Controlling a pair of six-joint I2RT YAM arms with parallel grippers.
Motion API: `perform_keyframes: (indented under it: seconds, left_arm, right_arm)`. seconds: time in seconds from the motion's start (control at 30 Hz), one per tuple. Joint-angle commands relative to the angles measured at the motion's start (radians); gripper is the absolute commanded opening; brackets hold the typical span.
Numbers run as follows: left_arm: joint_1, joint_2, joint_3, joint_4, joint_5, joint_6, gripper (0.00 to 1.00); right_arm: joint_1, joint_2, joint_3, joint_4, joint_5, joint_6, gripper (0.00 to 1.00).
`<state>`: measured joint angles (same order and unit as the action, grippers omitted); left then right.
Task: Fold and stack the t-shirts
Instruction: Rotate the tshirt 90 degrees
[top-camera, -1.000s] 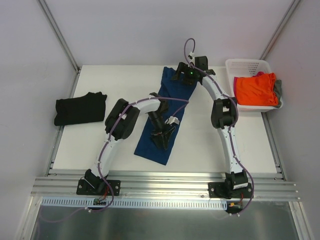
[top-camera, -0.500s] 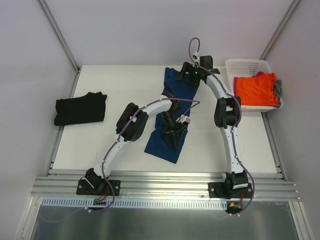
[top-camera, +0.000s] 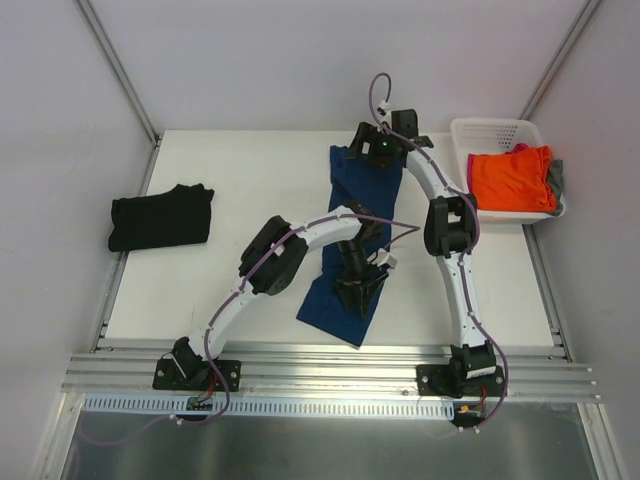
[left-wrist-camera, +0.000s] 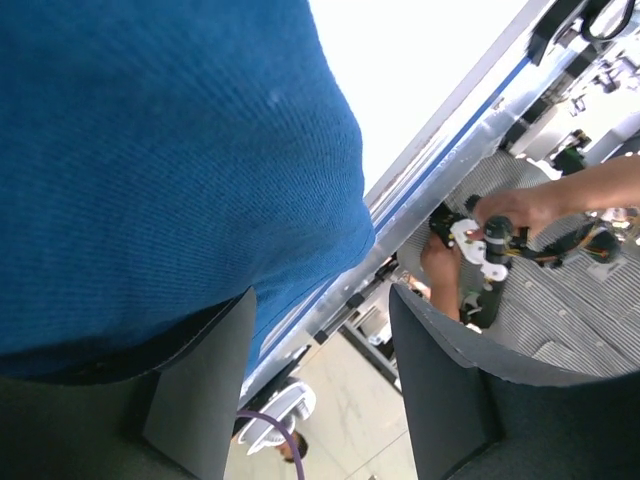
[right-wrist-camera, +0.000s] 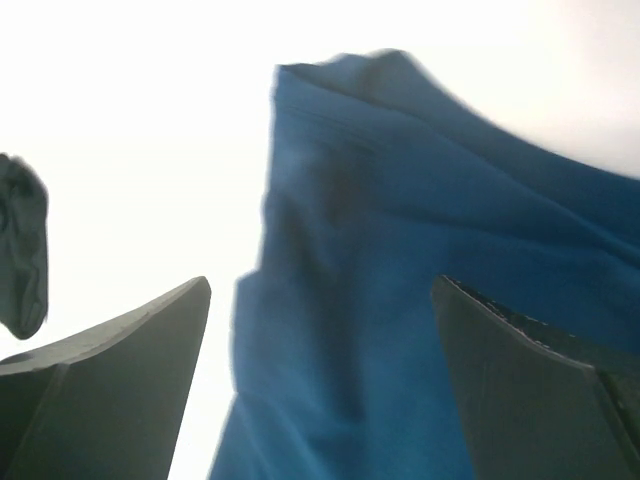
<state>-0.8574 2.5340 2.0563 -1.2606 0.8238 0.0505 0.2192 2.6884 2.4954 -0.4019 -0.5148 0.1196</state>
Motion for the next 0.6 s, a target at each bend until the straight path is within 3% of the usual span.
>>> perform_keyframes:
  seconds: [0.0,0.17,0.2,0.23,0.57]
  left_arm:
    - [-0.042,0.02,-0.027,0.125,-0.159,0.026,0.59]
    - [-0.034,-0.056,-0.008,0.118,-0.317,0.09,0.66]
    - [-0.031,-0.075,-0.012,0.118,-0.349,0.1,0.71]
    - [-0.022,-0.125,-0.018,0.124,-0.373,0.107,0.83]
    - [0.092,-0.449,-0.246,0.184,-0.474,0.19,0.84]
  right_arm:
    - [0.054,-0.033,0.06,0.038,-0.037,0.015,0.97]
    - [0.025,-0.131,0.011,0.017,-0.042,-0.03,0.97]
    - [0.016,-0.187,-0.004,0.015,-0.034,-0.046,0.97]
    - [0.003,-0.212,-0.015,0.005,-0.027,-0.067,0.97]
    - [-0.11,-0.467,-0.317,-0.11,-0.06,-0.138,0.97]
